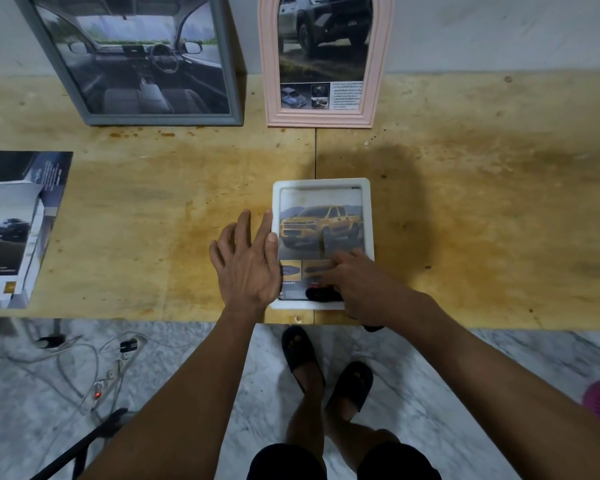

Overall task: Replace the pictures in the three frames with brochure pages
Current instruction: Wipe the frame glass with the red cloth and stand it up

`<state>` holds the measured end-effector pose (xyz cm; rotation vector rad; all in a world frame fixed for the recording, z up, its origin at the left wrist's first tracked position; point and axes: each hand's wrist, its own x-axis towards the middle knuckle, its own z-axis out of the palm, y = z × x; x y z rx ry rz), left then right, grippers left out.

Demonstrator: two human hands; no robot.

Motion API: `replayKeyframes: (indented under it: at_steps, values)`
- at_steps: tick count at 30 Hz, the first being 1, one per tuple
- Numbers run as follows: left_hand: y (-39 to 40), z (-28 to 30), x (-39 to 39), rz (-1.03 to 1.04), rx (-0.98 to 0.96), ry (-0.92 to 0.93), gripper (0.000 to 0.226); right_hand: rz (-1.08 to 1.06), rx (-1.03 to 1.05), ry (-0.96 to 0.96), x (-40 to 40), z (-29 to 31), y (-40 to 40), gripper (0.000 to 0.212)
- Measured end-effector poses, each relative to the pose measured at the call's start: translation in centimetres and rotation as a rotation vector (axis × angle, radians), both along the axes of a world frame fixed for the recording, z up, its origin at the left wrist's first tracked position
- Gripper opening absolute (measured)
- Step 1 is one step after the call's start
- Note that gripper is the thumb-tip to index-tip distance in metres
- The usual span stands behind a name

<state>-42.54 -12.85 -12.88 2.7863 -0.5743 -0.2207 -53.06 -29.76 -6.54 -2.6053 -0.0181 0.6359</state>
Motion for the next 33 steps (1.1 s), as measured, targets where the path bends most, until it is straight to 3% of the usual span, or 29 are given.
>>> replayKeyframes:
  at_steps: [2, 4, 8, 10, 17, 33]
  values:
    - [0.0, 0.1, 0.0, 0.001, 0.001, 0.001, 0.048, -0.040, -0.010, 0.044, 0.5, 0.8, -0.4, 0.036]
    - [0.0, 0.1, 0.0, -0.002, 0.001, -0.002, 0.049, -0.241, 0.066, 0.006, 1.2, 1.4, -1.1, 0.025]
    - [-0.1, 0.0, 0.0, 0.002, 0.007, -0.015, 0.049, -0.846, 0.102, -0.339, 3.1, 0.8, -3.0, 0.028]
    - [-0.1, 0.0, 0.0, 0.000, 0.008, -0.019, 0.049, -0.948, 0.075, -0.420, 4.2, -0.5, -3.1, 0.030]
    - [-0.1, -0.1, -0.1, 0.002, 0.003, -0.026, 0.049, -0.802, -0.138, -0.424, 6.4, -3.4, -1.1, 0.029]
    - [-0.4, 0.0, -0.2, 0.033, 0.012, -0.020, 0.047, -0.365, -0.019, -0.343, 3.9, -2.2, 1.6, 0.024]
